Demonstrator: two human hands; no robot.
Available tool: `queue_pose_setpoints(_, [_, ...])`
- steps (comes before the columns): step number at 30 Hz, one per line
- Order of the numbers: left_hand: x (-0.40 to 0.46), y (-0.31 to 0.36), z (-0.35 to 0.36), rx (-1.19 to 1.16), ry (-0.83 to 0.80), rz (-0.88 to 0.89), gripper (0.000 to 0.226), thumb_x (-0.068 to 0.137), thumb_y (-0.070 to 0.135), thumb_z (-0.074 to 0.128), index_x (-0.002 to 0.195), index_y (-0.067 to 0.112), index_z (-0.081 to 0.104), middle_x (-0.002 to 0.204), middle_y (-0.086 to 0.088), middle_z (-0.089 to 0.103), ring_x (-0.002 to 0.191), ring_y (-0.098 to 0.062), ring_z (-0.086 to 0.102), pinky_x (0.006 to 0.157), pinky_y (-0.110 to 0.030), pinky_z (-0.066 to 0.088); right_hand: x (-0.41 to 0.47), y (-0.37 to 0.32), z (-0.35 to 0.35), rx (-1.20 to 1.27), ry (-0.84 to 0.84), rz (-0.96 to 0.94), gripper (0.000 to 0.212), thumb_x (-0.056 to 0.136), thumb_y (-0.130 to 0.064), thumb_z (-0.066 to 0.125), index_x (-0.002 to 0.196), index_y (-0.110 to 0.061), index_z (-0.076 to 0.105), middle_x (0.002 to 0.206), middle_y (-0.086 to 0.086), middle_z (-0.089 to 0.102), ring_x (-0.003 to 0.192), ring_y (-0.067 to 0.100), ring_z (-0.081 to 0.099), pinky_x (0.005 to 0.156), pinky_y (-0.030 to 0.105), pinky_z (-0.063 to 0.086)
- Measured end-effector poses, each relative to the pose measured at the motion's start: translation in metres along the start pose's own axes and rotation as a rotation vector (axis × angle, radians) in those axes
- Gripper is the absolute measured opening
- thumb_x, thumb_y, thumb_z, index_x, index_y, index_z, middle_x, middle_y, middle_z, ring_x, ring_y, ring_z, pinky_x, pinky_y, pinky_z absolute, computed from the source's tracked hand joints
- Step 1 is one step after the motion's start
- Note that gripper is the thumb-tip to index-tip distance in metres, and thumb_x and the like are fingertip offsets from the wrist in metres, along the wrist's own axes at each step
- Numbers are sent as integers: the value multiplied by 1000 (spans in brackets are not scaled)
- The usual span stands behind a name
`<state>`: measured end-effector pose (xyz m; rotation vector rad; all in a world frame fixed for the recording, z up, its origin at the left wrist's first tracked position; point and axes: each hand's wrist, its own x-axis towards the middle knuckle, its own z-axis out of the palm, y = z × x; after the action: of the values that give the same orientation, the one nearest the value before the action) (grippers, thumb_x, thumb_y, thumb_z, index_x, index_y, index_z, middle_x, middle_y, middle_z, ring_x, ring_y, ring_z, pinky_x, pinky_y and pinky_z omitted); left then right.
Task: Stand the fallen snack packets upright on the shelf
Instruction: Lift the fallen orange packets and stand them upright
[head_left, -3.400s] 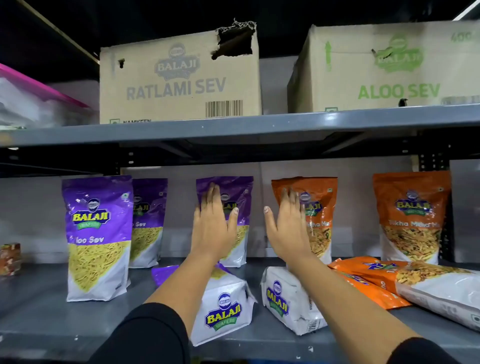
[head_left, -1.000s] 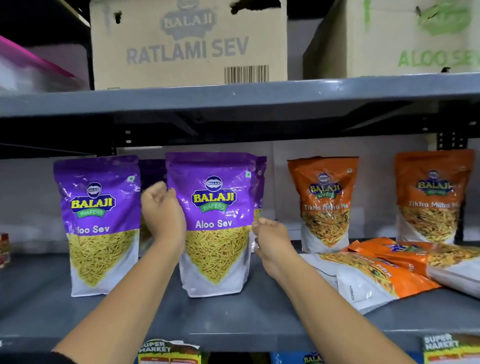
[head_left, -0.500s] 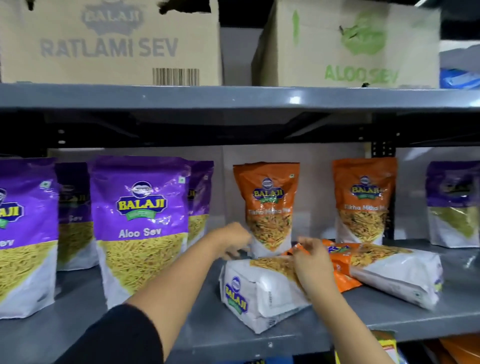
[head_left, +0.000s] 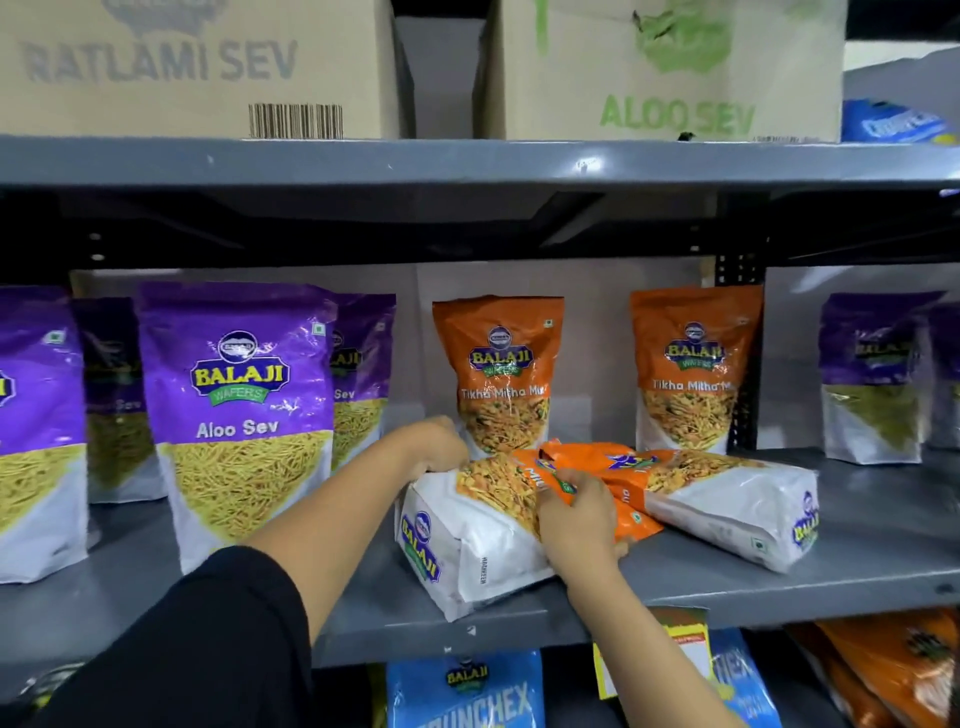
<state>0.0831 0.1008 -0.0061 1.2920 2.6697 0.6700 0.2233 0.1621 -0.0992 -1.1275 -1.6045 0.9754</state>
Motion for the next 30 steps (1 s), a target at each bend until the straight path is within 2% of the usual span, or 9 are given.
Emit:
queue_pose_setpoints(5, [-36, 13, -27, -103, 274, 123, 28, 91, 11, 49, 103, -2, 71, 111, -20, 71, 101, -36, 66, 72, -30, 47, -7, -2, 7, 480, 61, 5, 53, 88, -22, 62, 138, -11, 47, 142, 11, 48, 131, 30, 46, 111, 50, 37])
queue_pose_setpoints(8, [-58, 9, -39, -121, 436, 231, 23, 88, 4, 47, 85, 9, 69, 102, -8, 73, 75, -21, 58, 60, -26, 41, -18, -8, 7, 765, 32, 182, 58, 92, -24, 60, 145, -12, 38, 138, 4, 50, 120, 24, 53, 98, 37, 44])
queue_pose_setpoints(12, [-75, -13, -43, -269, 607, 280, 17, 92, 4, 47, 89, 9, 63, 88, -1, 68, 52, -9, 42, 45, -24, 30, -32, -18, 12, 1016, -390, 379, 34, 102, -34, 47, 130, -15, 51, 143, 10, 51, 136, 30, 46, 110, 48, 37])
queue_pose_setpoints(14, [-75, -30, -43, -374, 675, 272, 14, 95, 7, 49, 90, 11, 61, 86, -4, 69, 54, -11, 44, 45, -23, 32, -38, -24, 16, 1069, -568, 343, 29, 102, -37, 44, 115, -18, 60, 141, 7, 58, 125, 25, 56, 104, 49, 42])
queue_pose_setpoints(16, [-74, -46, -38, -587, 719, 281, 15, 96, 8, 50, 86, 16, 59, 84, -3, 70, 61, -12, 50, 54, -24, 37, -41, -30, 20, 1083, -627, 314, 28, 100, -44, 46, 112, -25, 63, 128, 3, 67, 112, 22, 64, 95, 49, 50])
queue_pose_setpoints(19, [-77, -60, -18, -885, 808, 331, 20, 96, 2, 50, 85, 18, 54, 82, 3, 63, 68, 0, 56, 66, -19, 43, -39, -39, 23, 1146, -568, 279, 38, 99, -43, 49, 126, -20, 62, 125, 6, 70, 112, 26, 66, 91, 46, 54])
queue_pose_setpoints(22, [-77, -64, 8, -1051, 900, 303, 19, 97, -1, 49, 88, 16, 53, 78, 1, 59, 60, 11, 53, 62, -8, 41, -29, -47, 22, 1212, -444, 200, 36, 101, -28, 50, 128, -9, 63, 125, 15, 70, 116, 32, 66, 95, 49, 53])
queue_pose_setpoints(27, [-70, -61, 38, -1224, 934, 203, 26, 98, 0, 45, 84, 22, 48, 80, 0, 57, 62, 10, 54, 61, -6, 41, -12, -49, 17, 1154, -341, 149, 33, 94, -17, 61, 121, 2, 66, 120, 22, 71, 115, 38, 66, 99, 55, 50])
queue_pose_setpoints(30, [-65, -59, 42, -1230, 924, 123, 12, 100, 5, 45, 91, 11, 50, 77, 2, 56, 68, -6, 53, 54, -4, 39, -3, -50, 16, 1100, -322, 138, 29, 95, -17, 60, 116, 2, 66, 119, 22, 71, 114, 37, 67, 98, 55, 51])
